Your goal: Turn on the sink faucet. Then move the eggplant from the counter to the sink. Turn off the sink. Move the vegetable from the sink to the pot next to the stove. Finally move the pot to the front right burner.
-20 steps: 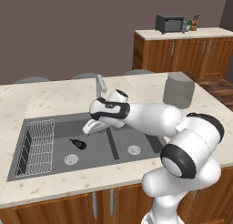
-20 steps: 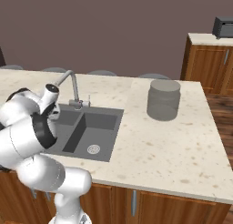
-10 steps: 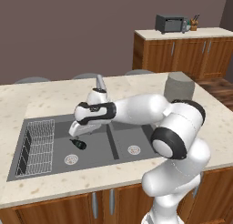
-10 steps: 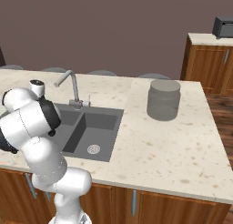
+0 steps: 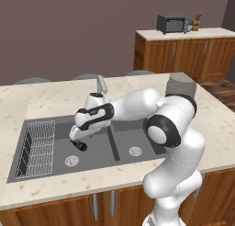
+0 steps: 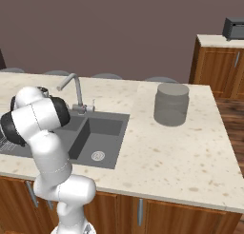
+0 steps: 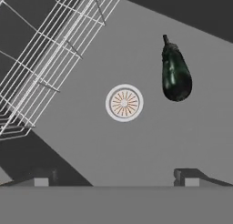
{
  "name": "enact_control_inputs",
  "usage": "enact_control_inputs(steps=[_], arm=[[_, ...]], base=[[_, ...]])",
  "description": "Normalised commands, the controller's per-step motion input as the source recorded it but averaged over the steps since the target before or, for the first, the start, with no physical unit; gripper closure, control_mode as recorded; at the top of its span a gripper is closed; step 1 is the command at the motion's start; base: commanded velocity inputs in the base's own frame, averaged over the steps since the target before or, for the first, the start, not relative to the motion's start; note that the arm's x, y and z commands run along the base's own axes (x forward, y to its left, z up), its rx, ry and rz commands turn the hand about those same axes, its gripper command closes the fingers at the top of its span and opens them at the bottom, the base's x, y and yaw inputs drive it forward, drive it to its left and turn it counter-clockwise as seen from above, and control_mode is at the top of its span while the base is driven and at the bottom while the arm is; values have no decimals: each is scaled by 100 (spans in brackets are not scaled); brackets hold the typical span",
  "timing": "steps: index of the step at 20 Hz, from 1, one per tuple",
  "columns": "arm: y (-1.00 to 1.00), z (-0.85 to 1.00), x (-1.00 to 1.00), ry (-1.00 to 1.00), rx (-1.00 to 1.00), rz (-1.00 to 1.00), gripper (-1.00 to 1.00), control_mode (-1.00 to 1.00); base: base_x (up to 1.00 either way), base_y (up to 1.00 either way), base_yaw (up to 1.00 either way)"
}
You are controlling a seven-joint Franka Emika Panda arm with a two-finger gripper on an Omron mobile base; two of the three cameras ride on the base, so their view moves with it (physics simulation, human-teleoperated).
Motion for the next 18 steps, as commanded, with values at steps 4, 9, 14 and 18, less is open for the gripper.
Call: enact_control_inputs(steps=[4,9,14,18], arm=[[0,-32,40,-2,-2,-4,-100,-100],[0,-36,41,-2,-6,-4,-100,-100],[1,-36,36,-3,-9,-5,-100,-100],[3,-24,32,0,-7,-5,-100,-100]], base=[[0,0,0],[0,0,0],[0,0,0],[0,0,0]])
